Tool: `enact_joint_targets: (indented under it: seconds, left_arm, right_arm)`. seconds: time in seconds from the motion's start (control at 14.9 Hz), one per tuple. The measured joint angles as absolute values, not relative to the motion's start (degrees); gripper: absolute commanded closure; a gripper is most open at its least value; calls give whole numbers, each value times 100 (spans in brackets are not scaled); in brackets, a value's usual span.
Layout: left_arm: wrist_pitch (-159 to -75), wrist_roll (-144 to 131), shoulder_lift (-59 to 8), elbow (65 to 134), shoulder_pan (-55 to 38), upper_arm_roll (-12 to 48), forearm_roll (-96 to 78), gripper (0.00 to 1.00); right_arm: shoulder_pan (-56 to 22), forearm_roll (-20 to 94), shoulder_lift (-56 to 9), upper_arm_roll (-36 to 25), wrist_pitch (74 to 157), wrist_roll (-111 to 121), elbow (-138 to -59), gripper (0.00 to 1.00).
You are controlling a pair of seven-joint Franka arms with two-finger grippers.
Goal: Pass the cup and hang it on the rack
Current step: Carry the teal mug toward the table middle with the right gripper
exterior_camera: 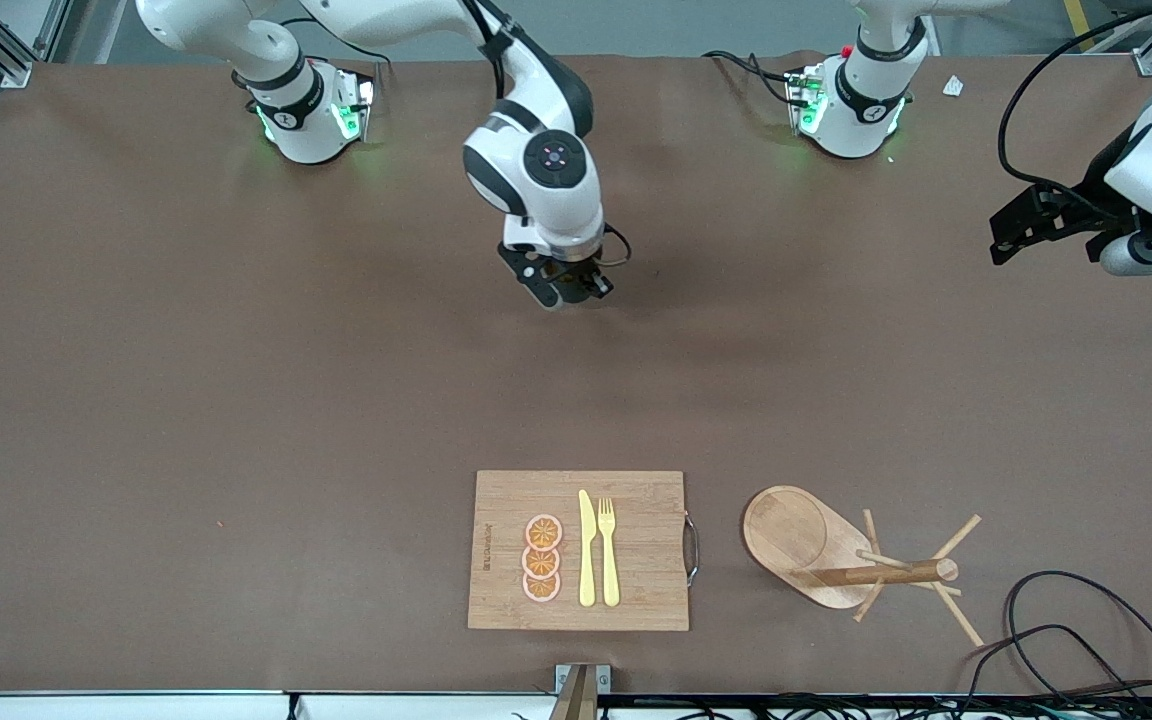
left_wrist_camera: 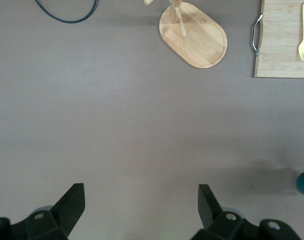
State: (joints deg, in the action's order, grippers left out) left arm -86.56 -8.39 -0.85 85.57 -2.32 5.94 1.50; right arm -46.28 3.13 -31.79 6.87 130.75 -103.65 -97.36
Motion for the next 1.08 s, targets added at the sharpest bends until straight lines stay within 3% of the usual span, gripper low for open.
enact_joint_targets:
  seconds: [0.47, 1.01, 1.08]
  left_arm:
    - [-8658, -840, -87, 8555, -216, 586, 150, 0]
    - [-8658, -840, -87, 8555, -190, 581, 150, 0]
    - [-8658, -840, -87, 8555, -190, 581, 150, 0]
  right_arm:
    - [-4734, 308, -3977, 637, 13049, -11971, -8735, 100]
    - [-4799, 97, -4276, 591, 12991, -12509, -8463, 100]
    - [-4809, 86, -4284, 590, 12977, -12526, -8442, 92]
